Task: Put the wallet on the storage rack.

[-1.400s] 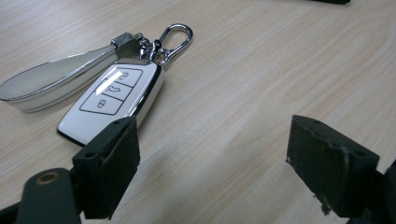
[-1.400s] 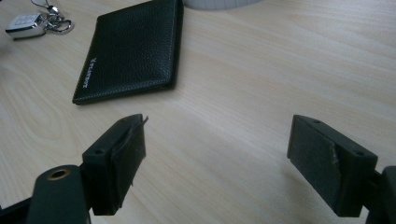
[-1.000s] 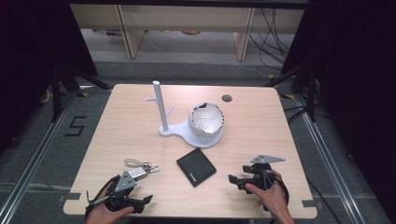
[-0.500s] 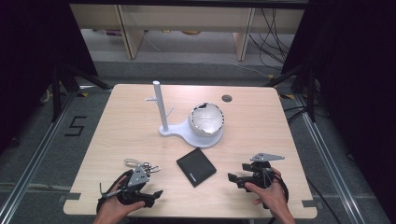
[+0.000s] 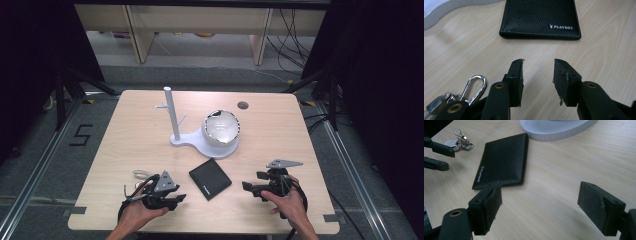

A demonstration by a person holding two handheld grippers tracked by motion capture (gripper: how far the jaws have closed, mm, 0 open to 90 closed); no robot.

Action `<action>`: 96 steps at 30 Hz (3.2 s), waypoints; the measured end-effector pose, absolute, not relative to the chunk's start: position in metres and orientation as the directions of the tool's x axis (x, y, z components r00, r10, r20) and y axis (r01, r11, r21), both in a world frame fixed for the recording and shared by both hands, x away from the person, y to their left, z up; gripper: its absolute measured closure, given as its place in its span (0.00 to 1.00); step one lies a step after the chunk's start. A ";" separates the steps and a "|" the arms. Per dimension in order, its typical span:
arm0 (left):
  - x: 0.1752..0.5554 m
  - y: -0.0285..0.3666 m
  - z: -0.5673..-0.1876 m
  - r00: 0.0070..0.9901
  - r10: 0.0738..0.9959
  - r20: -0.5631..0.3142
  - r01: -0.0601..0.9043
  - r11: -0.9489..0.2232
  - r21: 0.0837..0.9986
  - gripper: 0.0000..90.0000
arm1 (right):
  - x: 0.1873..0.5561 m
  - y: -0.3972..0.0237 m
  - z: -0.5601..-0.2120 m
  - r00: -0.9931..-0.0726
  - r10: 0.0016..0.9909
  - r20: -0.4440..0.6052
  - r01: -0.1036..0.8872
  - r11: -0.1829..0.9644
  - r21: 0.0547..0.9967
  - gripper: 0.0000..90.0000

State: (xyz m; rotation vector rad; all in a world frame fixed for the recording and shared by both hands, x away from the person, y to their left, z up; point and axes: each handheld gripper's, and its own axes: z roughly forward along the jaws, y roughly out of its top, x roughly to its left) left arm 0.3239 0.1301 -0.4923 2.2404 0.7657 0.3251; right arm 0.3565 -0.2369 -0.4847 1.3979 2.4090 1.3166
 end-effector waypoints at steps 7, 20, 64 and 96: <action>0.334 0.115 -0.491 0.798 0.603 0.004 0.420 -0.561 0.713 0.79 | 0.370 -0.233 -0.485 -0.605 0.717 0.346 0.673 0.229 0.703 0.23; 0.348 0.099 -0.493 0.816 0.578 -0.009 0.414 -0.574 0.707 0.92 | 0.384 -0.222 -0.486 -0.607 0.718 0.342 0.681 0.247 0.690 0.25; 0.359 0.084 -0.506 0.829 0.559 0.003 0.418 -0.623 0.661 0.99 | 0.431 -0.145 -0.502 -0.639 0.670 0.378 0.725 0.362 0.586 0.48; 0.355 0.084 -0.506 0.836 0.548 0.031 0.394 -0.638 0.661 0.99 | 0.421 -0.146 -0.498 -0.567 0.542 0.620 0.811 0.234 0.537 0.81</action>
